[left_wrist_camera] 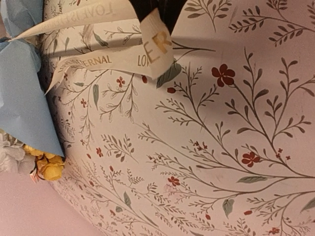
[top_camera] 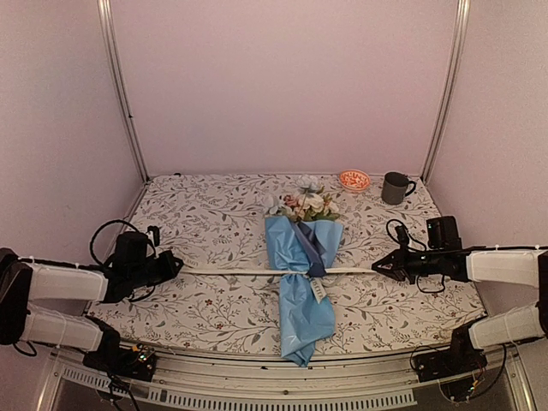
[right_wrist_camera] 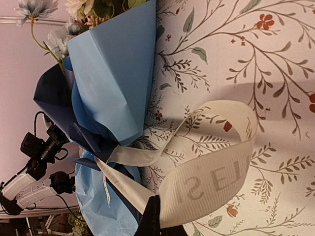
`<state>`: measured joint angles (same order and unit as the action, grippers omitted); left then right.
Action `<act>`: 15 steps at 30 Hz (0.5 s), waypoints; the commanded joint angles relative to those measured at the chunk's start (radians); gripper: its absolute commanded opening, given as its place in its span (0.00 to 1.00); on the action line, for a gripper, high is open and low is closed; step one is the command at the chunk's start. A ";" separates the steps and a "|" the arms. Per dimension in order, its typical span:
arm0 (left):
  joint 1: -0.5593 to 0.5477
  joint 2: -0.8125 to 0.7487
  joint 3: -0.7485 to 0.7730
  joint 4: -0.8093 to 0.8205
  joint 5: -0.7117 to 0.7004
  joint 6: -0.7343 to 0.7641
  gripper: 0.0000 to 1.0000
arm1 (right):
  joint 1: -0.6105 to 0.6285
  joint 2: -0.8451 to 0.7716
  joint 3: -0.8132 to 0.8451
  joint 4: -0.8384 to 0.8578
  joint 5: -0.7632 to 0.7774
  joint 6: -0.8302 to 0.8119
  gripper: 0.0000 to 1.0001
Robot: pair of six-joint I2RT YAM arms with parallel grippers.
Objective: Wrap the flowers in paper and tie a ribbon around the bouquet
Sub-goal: Tie the ribbon around the folded bouquet.
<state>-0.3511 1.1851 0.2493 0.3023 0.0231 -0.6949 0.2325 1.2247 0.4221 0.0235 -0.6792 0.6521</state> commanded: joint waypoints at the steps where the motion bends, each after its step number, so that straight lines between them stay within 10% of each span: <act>1: 0.074 -0.048 -0.037 -0.083 -0.175 -0.030 0.00 | -0.110 -0.028 -0.065 -0.018 0.097 -0.025 0.00; 15: 0.174 -0.276 -0.137 -0.137 -0.263 -0.147 0.00 | -0.265 0.035 -0.111 -0.015 0.083 -0.111 0.00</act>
<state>-0.2962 0.9218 0.1429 0.2592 0.0734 -0.8314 0.0700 1.2472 0.3294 0.0505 -0.7868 0.5926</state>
